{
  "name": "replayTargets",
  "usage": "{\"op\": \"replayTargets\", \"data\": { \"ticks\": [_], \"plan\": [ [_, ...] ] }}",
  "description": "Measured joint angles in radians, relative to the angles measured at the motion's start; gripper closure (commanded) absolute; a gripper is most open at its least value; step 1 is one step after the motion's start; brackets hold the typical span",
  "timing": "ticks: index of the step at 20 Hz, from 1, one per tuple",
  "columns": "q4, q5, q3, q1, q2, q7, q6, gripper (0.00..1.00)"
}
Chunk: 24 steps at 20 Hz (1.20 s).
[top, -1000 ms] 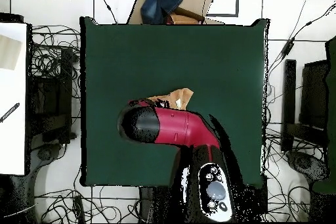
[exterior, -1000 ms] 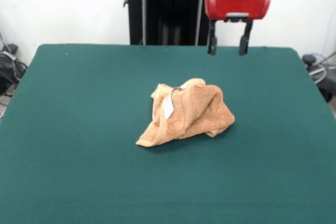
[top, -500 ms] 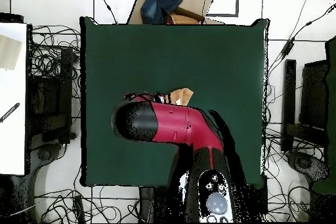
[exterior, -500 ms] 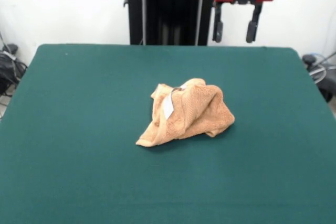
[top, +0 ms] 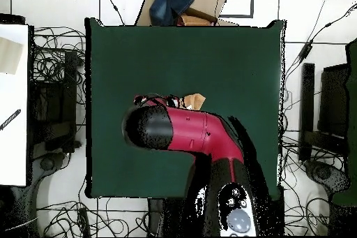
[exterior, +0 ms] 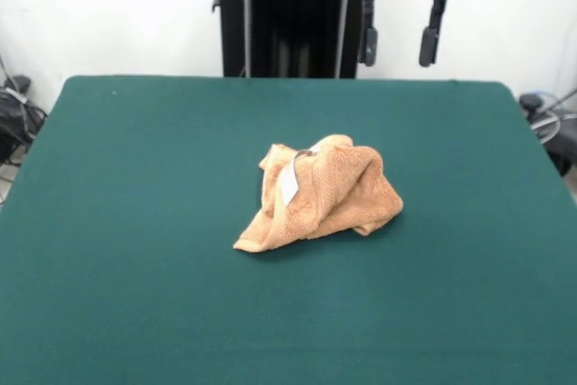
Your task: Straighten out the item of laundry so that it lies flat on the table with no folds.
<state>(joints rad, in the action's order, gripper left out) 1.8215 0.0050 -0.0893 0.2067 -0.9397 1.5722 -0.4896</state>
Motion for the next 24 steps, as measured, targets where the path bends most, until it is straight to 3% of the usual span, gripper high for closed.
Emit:
{"op": "replayTargets", "data": {
  "ticks": [24],
  "plan": [
    [0.000, -0.002, -0.074, 0.054, 0.045, 0.000, 0.002, 0.00]
  ]
}}
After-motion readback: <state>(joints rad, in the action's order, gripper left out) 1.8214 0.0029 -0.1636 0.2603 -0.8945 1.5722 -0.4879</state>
